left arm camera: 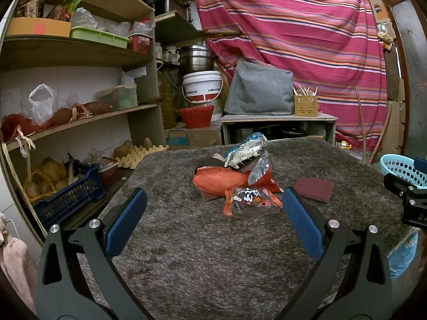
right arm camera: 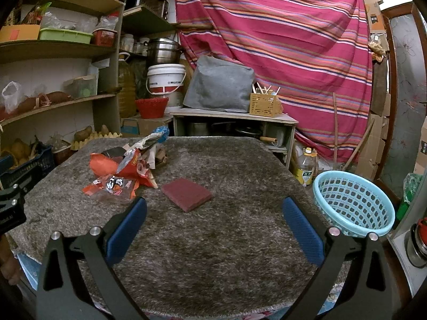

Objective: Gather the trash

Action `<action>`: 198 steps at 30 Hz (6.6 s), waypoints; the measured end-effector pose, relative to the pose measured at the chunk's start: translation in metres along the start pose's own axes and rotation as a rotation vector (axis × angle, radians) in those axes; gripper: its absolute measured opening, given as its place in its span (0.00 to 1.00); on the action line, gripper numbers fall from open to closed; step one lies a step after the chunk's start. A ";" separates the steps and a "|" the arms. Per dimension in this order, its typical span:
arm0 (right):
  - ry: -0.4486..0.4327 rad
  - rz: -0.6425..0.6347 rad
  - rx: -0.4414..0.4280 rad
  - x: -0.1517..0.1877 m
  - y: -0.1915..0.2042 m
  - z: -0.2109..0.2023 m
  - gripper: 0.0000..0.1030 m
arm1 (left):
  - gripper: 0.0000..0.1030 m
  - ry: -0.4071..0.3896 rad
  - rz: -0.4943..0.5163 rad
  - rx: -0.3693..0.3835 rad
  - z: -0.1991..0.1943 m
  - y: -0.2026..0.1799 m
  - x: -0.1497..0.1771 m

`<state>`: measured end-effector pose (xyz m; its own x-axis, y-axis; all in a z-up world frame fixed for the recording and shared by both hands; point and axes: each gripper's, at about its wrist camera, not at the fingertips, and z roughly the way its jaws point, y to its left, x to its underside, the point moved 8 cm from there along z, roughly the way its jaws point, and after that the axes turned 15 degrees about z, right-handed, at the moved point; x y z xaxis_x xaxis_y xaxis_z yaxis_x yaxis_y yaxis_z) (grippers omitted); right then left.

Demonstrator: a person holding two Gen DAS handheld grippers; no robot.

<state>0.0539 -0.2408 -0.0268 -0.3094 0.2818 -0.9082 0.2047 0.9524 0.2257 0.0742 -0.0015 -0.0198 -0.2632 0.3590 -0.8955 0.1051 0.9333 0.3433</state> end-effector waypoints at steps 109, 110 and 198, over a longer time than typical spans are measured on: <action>0.527 -0.085 -0.168 0.029 0.019 0.190 0.70 | 0.95 0.288 -0.020 0.002 0.200 0.069 0.012; 0.510 -0.079 -0.162 0.024 0.017 0.188 0.70 | 0.95 0.285 -0.027 0.009 0.200 0.066 0.010; 0.370 0.002 -0.017 -0.007 -0.057 0.158 0.71 | 0.71 0.532 -0.012 0.195 0.199 0.065 0.091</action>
<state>0.1912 -0.3152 -0.0889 -0.6242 0.3033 -0.7200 0.1911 0.9529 0.2357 0.2482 0.0914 -0.1354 -0.7071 0.3476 -0.6157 0.2607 0.9376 0.2300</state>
